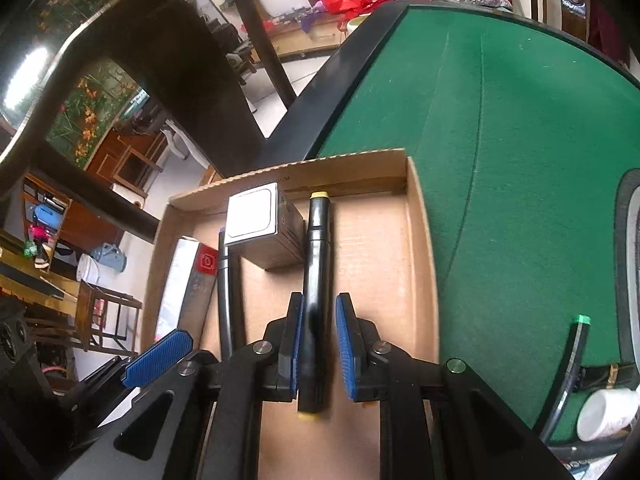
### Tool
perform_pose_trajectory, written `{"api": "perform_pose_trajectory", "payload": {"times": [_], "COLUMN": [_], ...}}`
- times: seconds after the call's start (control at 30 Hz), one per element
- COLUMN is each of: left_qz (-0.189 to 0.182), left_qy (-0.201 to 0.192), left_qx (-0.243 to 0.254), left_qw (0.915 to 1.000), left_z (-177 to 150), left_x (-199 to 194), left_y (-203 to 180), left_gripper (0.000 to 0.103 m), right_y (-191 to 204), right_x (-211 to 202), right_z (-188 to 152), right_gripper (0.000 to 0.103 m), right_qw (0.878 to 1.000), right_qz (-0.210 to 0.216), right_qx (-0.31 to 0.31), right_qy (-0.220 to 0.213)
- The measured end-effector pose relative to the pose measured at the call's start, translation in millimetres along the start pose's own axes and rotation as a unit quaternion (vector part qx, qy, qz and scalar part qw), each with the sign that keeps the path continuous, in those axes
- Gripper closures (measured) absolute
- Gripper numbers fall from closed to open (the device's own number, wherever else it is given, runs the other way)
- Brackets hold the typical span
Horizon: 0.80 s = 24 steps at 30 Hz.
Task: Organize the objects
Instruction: 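Carry both markers to the cardboard tray and release them inside, then grasp a green-capped marker with the left gripper while the right grasps the red-capped tube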
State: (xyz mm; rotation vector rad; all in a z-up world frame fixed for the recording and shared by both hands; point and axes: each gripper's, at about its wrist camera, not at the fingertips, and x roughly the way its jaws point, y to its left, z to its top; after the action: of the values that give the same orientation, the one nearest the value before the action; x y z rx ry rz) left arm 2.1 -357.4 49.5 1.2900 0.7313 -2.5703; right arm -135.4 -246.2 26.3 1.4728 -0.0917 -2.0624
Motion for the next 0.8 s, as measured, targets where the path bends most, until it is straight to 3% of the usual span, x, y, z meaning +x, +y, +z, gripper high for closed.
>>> {"api": "perform_pose_trajectory", "payload": {"times": [0.3, 0.4, 0.6, 0.8], "left_qz": [-0.028, -0.041, -0.067, -0.098], "left_qy": [-0.009, -0.009, 0.003, 0.043], "left_qx": [0.017, 0.034, 0.089, 0.131], "left_qw": [0.9994, 0.9986, 0.9937, 0.9856], "left_z": [-29.5, -45.6, -73.5, -97.1], "left_x": [-28.4, -38.6, -41.4, -6.9], "left_y": [-28.6, -45.6, -100.1, -169.5], "left_gripper": [0.060, 0.056, 0.052, 0.051], "right_y": [-25.7, -56.2, -154.0, -220.5], "right_x": [-61.3, -90.5, -160.9, -195.5], "right_z": [-41.8, -68.5, -125.6, -159.5], "right_gripper": [0.079, 0.074, 0.066, 0.064], "right_qw": [0.999, 0.998, 0.993, 0.984], "right_qz": [0.048, 0.056, 0.046, 0.055], "right_qx": [0.000, 0.002, 0.047, 0.107], "right_qy": [-0.023, -0.038, -0.101, -0.128]}}
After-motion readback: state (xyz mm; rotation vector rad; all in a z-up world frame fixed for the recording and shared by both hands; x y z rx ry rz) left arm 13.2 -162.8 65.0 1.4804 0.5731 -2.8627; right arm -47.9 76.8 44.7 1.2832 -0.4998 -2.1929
